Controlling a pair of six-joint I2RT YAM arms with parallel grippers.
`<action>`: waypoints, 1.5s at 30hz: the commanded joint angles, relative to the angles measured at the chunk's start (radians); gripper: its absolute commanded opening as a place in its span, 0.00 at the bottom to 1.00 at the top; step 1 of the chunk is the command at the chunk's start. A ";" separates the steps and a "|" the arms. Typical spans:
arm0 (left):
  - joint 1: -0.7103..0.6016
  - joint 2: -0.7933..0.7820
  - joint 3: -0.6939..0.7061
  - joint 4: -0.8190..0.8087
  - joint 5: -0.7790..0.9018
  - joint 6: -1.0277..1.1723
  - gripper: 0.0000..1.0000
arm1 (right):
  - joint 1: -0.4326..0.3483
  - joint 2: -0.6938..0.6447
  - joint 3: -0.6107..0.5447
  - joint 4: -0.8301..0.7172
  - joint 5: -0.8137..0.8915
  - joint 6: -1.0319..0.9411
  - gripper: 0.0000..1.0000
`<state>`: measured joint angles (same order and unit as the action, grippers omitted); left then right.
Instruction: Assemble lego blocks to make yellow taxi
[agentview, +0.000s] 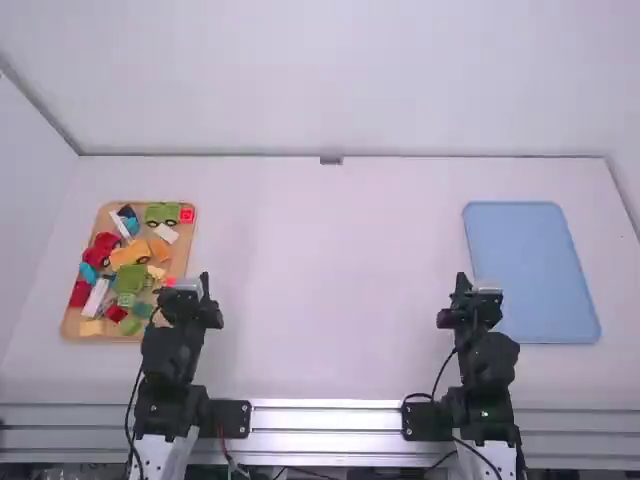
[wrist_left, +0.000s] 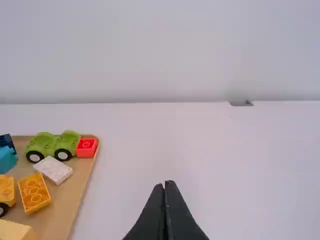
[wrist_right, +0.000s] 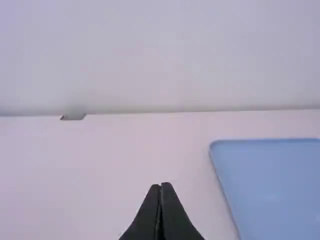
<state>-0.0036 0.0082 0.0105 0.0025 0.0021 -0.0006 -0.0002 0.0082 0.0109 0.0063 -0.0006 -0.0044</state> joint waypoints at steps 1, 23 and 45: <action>0.000 0.000 0.000 0.000 0.000 0.000 0.00 | 0.000 0.000 0.000 0.000 -0.002 -0.002 0.00; 0.013 0.152 0.148 -0.038 -0.056 0.034 0.18 | 0.013 0.211 0.177 -0.014 -0.026 -0.035 0.18; 0.072 0.532 0.497 -0.115 -0.271 0.033 0.61 | 0.088 0.709 0.593 -0.023 -0.079 -0.158 0.61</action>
<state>0.0513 0.5007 0.4541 -0.1085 -0.2092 0.0410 0.0792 0.6754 0.5373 -0.0181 -0.0689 -0.1421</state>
